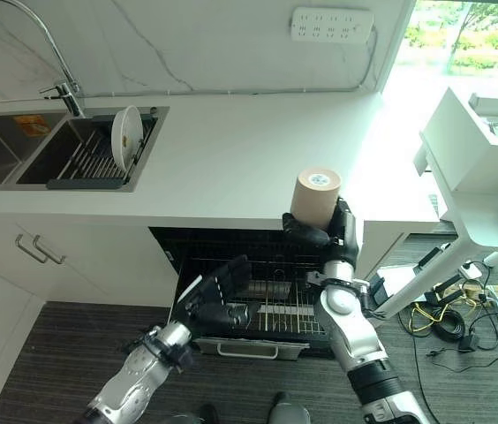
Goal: Place the dishes in the dishwasher.
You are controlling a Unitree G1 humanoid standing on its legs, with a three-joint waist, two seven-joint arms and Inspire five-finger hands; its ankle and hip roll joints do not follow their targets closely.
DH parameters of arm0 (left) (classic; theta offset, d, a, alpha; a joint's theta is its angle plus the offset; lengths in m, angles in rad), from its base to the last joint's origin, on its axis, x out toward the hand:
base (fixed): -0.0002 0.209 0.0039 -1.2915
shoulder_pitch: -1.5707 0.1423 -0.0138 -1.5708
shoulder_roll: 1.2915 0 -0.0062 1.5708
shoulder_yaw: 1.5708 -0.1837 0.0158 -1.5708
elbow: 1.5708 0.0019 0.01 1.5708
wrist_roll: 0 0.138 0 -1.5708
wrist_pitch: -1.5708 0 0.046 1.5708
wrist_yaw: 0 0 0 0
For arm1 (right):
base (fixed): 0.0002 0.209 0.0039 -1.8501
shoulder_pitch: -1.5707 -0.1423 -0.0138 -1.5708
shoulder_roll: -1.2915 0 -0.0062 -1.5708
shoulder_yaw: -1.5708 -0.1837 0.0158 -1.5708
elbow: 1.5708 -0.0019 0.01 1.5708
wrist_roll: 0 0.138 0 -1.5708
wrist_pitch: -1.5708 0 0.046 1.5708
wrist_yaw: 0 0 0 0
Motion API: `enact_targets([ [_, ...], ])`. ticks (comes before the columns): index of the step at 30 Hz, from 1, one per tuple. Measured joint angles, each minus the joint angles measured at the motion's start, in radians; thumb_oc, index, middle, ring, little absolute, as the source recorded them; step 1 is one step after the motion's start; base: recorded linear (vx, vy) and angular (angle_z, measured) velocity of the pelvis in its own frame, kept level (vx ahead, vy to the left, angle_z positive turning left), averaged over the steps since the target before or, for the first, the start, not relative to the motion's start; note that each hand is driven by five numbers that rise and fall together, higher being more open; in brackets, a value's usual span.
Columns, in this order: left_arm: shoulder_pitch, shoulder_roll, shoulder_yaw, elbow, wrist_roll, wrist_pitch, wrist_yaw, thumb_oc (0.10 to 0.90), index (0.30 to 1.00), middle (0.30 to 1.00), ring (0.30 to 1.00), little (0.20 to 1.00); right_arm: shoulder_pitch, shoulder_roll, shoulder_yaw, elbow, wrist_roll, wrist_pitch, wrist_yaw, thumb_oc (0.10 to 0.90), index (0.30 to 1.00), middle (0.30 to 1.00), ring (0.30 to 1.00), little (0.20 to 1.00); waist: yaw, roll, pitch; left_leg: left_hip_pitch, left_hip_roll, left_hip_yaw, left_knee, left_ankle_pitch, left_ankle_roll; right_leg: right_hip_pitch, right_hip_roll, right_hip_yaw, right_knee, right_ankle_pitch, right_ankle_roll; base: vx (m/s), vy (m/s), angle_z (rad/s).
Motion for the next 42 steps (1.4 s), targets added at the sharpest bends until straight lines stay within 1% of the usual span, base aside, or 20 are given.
enact_targets([
  [2,0.000,0.017,0.043,0.000,-0.034,0.020,-0.056,0.800,0.900,0.900,0.900,0.900,0.008,-0.002,-0.001,0.000,0.000,-0.006,0.044,0.400,0.300,0.300,0.300,0.300,0.000,0.005,0.000,0.003,0.000,0.001,-0.007,0.003,-0.001,0.000,0.000,0.000,0.002,-0.001,0.001,0.00,0.000,0.00],
  [5,0.001,0.031,0.143,0.000,-0.030,0.039,-0.122,0.800,0.900,0.900,0.900,0.900,0.048,-0.003,0.001,0.000,0.001,-0.007,0.132,0.400,0.300,0.300,0.300,0.300,0.006,0.006,0.000,0.007,0.000,0.000,-0.015,0.009,-0.002,0.001,0.000,-0.001,0.003,-0.003,0.001,0.01,0.008,0.01],
  [6,0.002,0.054,0.173,0.000,-0.024,0.041,-0.142,0.800,0.900,0.900,0.900,0.900,0.065,-0.002,0.006,0.000,0.000,-0.011,0.164,0.400,0.300,0.300,0.300,0.300,0.007,0.007,-0.001,0.007,-0.001,-0.001,-0.016,0.010,-0.002,0.001,0.000,-0.001,0.003,-0.003,0.001,0.04,0.021,0.02],
  [7,0.001,0.084,0.200,0.004,0.057,0.041,-0.171,0.800,0.900,0.900,0.900,0.900,0.086,-0.020,-0.007,-0.001,0.005,-0.019,0.215,0.400,0.300,0.300,0.300,0.300,0.006,0.008,-0.001,0.009,-0.001,-0.001,-0.017,0.010,-0.002,0.002,0.000,-0.002,0.003,-0.003,0.001,0.04,0.013,0.00],
  [8,0.005,0.114,0.216,0.006,0.137,0.041,-0.175,0.800,0.900,0.900,0.900,0.900,0.090,-0.040,-0.017,-0.001,0.013,-0.020,0.255,0.400,0.300,0.300,0.300,0.300,0.005,0.008,-0.001,0.008,-0.001,0.000,-0.018,0.010,-0.002,0.002,0.000,-0.002,0.003,-0.003,0.001,0.00,0.000,0.00],
  [9,0.003,0.126,0.218,0.006,0.184,0.040,-0.182,0.800,0.900,0.900,0.900,0.900,0.091,-0.044,-0.027,-0.001,0.025,-0.016,0.273,0.400,0.300,0.300,0.300,0.300,0.006,0.008,-0.001,0.008,0.000,-0.001,-0.017,0.010,-0.002,0.002,0.000,-0.002,0.003,-0.003,0.001,0.00,0.000,0.00],
  [14,-0.008,0.199,0.216,0.005,0.415,0.038,-0.190,0.800,0.900,0.900,0.900,0.900,0.098,-0.068,-0.058,0.001,0.027,0.010,0.360,0.400,0.300,0.300,0.300,0.300,0.002,0.009,-0.002,0.008,0.000,-0.001,-0.017,0.010,-0.002,0.002,0.000,-0.002,0.003,-0.003,0.001,0.01,0.000,0.00],
  [15,-0.018,0.225,0.208,0.005,0.462,0.038,-0.201,0.800,0.900,0.900,0.900,0.900,0.098,-0.076,-0.063,0.004,0.027,0.015,0.377,0.400,0.300,0.300,0.300,0.300,0.002,0.008,-0.002,0.008,0.000,-0.002,-0.016,0.010,-0.002,0.002,0.000,-0.003,0.004,-0.003,0.001,0.03,-0.003,0.01],
  [19,-0.050,0.298,0.186,0.004,0.600,0.038,-0.227,0.800,0.900,0.900,0.900,0.900,0.096,-0.095,-0.075,0.015,0.027,0.036,0.423,0.400,0.300,0.300,0.300,0.300,0.002,0.005,-0.004,0.005,0.000,-0.004,-0.013,0.010,-0.002,0.003,-0.001,-0.004,0.007,-0.004,0.001,0.04,-0.003,0.02],
  [21,-0.062,0.316,0.180,0.004,0.645,0.038,-0.249,0.800,0.900,0.900,0.900,0.900,0.091,-0.111,-0.080,0.023,0.025,0.053,0.452,0.400,0.300,0.300,0.300,0.300,0.001,0.000,-0.008,0.001,0.000,-0.007,-0.011,0.010,-0.003,0.001,-0.001,-0.006,0.008,-0.003,0.001,0.05,0.002,0.04],
  [23,-0.079,0.347,0.147,0.003,0.655,0.038,-0.271,0.800,0.900,0.900,0.900,0.900,0.070,-0.115,-0.082,0.064,0.024,0.057,0.478,0.400,0.300,0.300,0.300,0.300,0.000,-0.013,-0.018,-0.002,0.000,-0.009,-0.008,0.010,-0.003,0.000,-0.002,-0.008,0.009,-0.004,0.001,0.05,-0.003,0.02],
  [26,-0.106,0.372,0.106,0.003,0.692,0.038,-0.295,0.800,0.900,0.900,0.900,0.900,0.032,-0.127,-0.081,0.133,0.031,0.073,0.517,0.400,0.300,0.300,0.300,0.300,0.002,-0.035,-0.032,-0.006,0.000,-0.010,-0.007,0.009,-0.003,0.000,-0.005,-0.012,0.011,-0.006,0.000,0.02,-0.001,0.02],
  [27,-0.113,0.378,0.097,0.003,0.696,0.038,-0.301,0.800,0.900,0.900,0.900,0.900,0.018,-0.142,-0.081,0.142,0.045,0.098,0.528,0.400,0.300,0.300,0.300,0.300,0.004,-0.039,-0.035,-0.012,-0.001,-0.012,-0.005,0.008,-0.004,-0.001,-0.007,-0.014,0.012,-0.010,0.007,0.00,0.002,0.07],
  [29,-0.129,0.382,0.083,0.003,0.724,0.039,-0.310,0.800,0.900,0.900,0.900,0.900,-0.010,-0.161,-0.083,0.173,0.045,0.105,0.548,0.400,0.300,0.300,0.300,0.300,0.002,-0.040,-0.035,-0.027,-0.003,-0.024,0.006,0.004,-0.001,-0.005,-0.010,-0.024,0.012,-0.009,0.008,-0.01,0.005,0.16],
  [32,-0.133,0.382,0.067,0.002,0.735,0.038,-0.315,0.800,0.900,0.900,0.900,0.900,-0.029,-0.162,-0.090,0.204,0.044,0.109,0.561,0.400,0.300,0.300,0.300,0.300,0.003,-0.041,-0.036,-0.046,-0.007,-0.033,0.009,0.004,-0.007,-0.023,-0.015,-0.029,0.020,-0.011,0.004,0.01,0.007,0.11],
  [33,-0.133,0.380,0.055,0.001,0.762,0.038,-0.317,0.800,0.900,0.900,0.900,0.900,-0.044,-0.162,-0.093,0.220,0.044,0.109,0.567,0.400,0.300,0.300,0.300,0.300,0.003,-0.041,-0.035,-0.062,-0.008,-0.035,0.014,0.007,-0.007,-0.035,-0.017,-0.031,0.023,-0.007,0.003,0.02,0.013,0.03],
  [36,-0.134,0.376,0.038,0.001,0.772,0.038,-0.318,0.800,0.900,0.900,0.900,0.900,-0.056,-0.161,-0.093,0.243,0.039,0.104,0.569,0.400,0.300,0.300,0.300,0.300,0.002,-0.040,-0.035,-0.062,-0.010,-0.036,0.014,0.007,-0.006,-0.035,-0.020,-0.031,0.023,-0.007,0.004,0.02,0.013,0.01],
  [39,-0.141,0.375,0.024,0.000,0.797,0.037,-0.316,0.800,0.900,0.900,0.900,0.900,-0.072,-0.159,-0.090,0.258,-0.012,0.100,0.569,0.400,0.300,0.300,0.300,0.300,0.002,-0.039,-0.034,-0.062,-0.011,-0.036,0.014,0.007,-0.006,-0.035,-0.021,-0.033,0.023,-0.007,0.004,0.00,0.000,0.00],
  [42,-0.142,0.374,0.024,0.000,0.799,0.037,-0.314,0.800,0.900,0.900,0.900,0.900,-0.079,-0.148,-0.089,0.281,-0.038,0.066,0.570,0.400,0.300,0.300,0.300,0.300,0.002,-0.034,-0.030,-0.064,-0.012,-0.039,0.014,0.008,-0.007,-0.036,-0.024,-0.040,0.023,-0.007,0.004,0.00,0.000,0.00],
])
